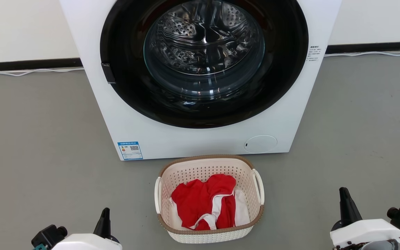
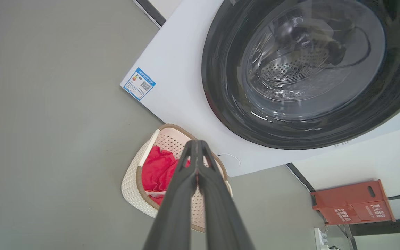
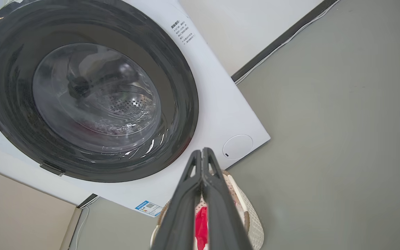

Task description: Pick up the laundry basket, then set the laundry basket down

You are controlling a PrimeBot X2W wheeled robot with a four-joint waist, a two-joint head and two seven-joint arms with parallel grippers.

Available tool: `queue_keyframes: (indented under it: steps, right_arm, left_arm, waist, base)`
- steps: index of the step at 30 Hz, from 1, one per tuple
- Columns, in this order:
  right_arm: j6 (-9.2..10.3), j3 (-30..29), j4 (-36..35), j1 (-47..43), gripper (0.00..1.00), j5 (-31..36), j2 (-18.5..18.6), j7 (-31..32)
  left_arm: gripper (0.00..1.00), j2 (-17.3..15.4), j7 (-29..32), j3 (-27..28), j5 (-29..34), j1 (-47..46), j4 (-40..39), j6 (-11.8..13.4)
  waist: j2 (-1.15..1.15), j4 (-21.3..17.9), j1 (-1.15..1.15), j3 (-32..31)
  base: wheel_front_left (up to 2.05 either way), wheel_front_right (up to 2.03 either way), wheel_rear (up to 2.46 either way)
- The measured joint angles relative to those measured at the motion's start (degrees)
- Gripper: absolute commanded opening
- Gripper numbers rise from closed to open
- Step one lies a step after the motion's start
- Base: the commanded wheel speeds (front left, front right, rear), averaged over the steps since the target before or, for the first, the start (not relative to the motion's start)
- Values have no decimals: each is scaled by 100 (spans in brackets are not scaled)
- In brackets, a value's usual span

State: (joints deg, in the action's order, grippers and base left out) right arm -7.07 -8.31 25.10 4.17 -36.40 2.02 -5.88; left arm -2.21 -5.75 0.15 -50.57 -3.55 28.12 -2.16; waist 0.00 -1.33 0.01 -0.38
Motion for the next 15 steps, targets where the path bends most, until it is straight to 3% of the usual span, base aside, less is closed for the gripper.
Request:
queue_keyframes:
  steps: [15]
  right_arm:
    - [0, 8, -188, 0, 0, -1120, 1, 238]
  left_arm:
    - [0, 0, 231, 94, -816, -1, -237, -97]
  waist:
    - [0, 27, 0, 11]
  base:
    - [0, 0, 0]
